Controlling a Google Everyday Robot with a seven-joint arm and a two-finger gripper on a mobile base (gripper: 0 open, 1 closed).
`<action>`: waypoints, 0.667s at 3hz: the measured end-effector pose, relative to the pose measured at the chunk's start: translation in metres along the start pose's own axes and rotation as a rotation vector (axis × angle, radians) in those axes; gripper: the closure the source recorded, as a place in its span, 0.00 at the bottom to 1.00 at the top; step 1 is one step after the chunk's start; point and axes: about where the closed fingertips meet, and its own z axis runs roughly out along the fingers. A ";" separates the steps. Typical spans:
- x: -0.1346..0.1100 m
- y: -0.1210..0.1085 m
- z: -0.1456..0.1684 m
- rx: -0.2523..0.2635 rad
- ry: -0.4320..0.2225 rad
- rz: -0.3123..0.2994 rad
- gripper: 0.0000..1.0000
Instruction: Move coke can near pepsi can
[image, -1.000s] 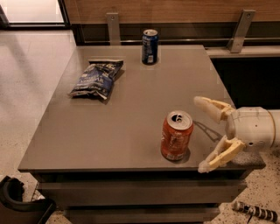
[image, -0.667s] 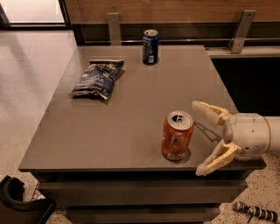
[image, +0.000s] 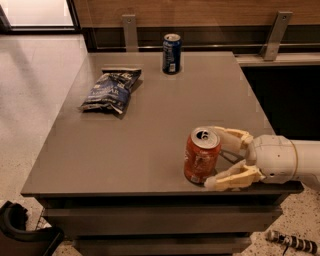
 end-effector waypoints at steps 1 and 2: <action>-0.005 0.006 0.012 -0.031 -0.008 -0.022 0.47; -0.006 0.007 0.015 -0.037 -0.008 -0.025 0.72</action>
Offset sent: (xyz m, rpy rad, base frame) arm -0.0039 0.0134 0.0036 0.0043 -0.0208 0.0329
